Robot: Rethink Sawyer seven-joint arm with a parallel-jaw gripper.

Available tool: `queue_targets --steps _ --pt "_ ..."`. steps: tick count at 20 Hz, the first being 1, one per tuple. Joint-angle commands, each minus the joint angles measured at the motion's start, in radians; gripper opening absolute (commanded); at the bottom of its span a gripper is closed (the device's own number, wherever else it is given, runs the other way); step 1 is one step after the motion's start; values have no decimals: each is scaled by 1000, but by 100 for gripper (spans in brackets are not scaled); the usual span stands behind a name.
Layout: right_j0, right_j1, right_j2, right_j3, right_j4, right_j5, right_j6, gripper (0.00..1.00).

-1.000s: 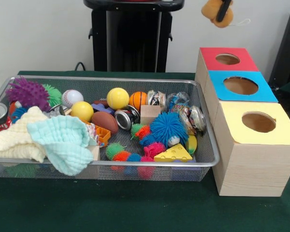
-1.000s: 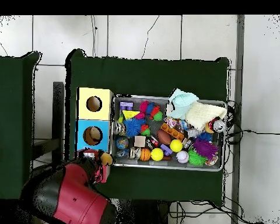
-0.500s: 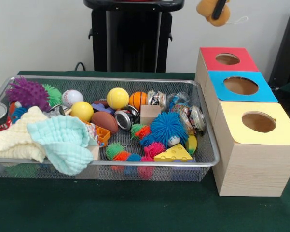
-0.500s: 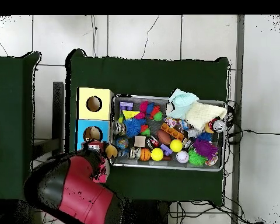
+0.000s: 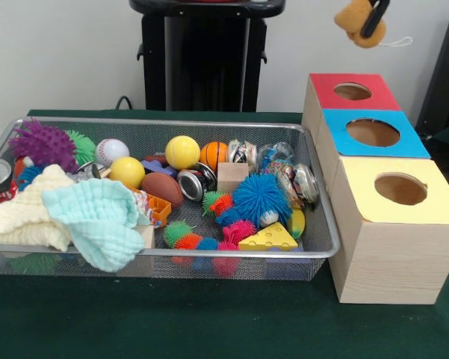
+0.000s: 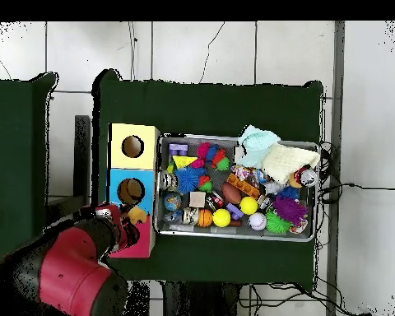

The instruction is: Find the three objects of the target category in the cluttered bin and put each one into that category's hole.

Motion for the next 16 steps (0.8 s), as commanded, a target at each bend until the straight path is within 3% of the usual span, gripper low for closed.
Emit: queue_targets --steps 1,6,16 --pt "28 105 -5 -91 34 162 404 0" --pt "84 204 -85 -153 52 224 500 0" --pt "71 248 -123 -144 16 190 473 0"
